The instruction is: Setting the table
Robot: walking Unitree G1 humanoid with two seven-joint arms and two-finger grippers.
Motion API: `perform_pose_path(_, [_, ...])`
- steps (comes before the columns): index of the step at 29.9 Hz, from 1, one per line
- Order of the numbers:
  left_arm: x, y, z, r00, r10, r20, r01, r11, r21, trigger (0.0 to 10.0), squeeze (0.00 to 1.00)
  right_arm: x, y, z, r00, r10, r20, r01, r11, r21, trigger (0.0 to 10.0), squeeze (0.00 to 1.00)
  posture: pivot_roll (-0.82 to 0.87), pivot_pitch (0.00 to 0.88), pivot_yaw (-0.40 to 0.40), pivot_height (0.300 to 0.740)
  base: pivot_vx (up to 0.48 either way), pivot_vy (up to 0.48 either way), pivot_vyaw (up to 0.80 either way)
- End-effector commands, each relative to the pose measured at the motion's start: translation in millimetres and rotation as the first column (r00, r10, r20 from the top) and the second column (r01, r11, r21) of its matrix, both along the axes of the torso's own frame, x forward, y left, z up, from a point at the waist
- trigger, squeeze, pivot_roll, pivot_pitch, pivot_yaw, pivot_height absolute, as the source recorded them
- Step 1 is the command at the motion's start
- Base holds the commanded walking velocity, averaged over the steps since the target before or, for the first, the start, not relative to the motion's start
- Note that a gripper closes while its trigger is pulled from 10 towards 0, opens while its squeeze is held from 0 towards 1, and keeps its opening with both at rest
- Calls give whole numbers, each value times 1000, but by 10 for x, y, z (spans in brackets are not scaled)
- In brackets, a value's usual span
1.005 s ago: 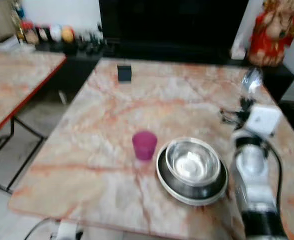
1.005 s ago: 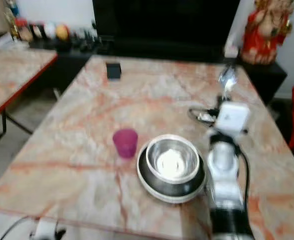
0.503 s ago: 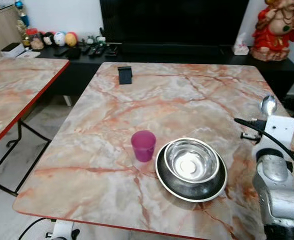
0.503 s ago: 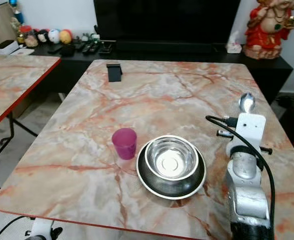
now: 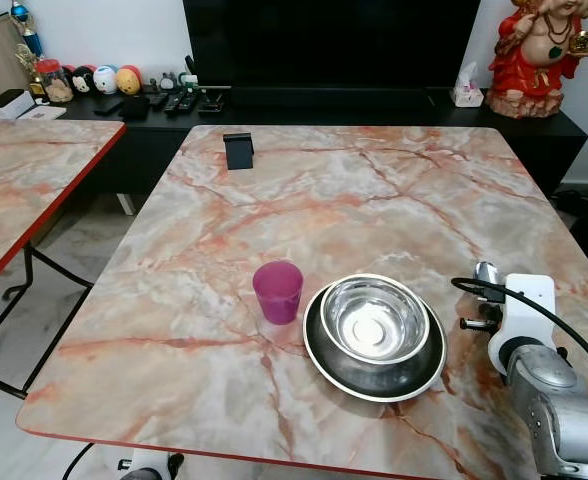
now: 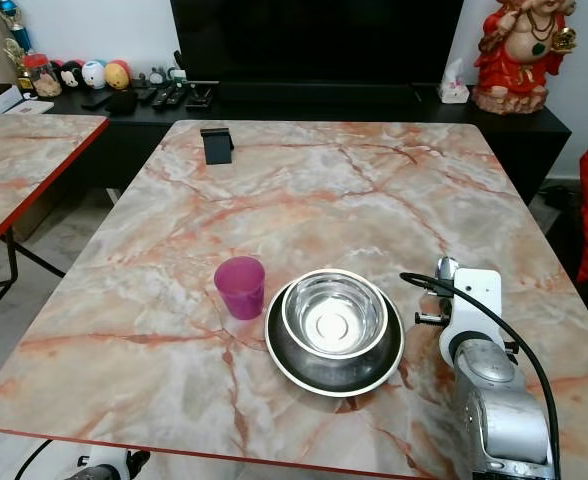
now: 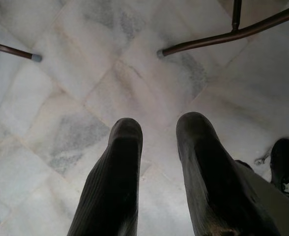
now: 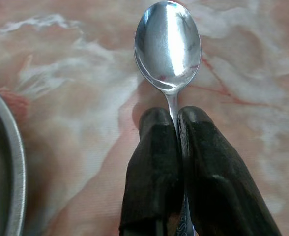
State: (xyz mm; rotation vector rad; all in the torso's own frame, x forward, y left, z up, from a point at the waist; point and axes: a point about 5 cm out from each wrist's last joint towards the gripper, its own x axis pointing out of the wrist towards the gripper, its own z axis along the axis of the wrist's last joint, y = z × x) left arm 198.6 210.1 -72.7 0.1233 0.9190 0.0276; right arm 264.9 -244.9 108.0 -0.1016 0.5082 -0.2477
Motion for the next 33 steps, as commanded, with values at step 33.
perform_pose_path(33, [-82, 481, 85, 999, 38, -10, -37, 998, 58, 10000, 0, -268, 30, -95, 997, 55, 49, -58, 997, 53, 10000, 0, -56, 0, 30, 731, 0, 0, 0])
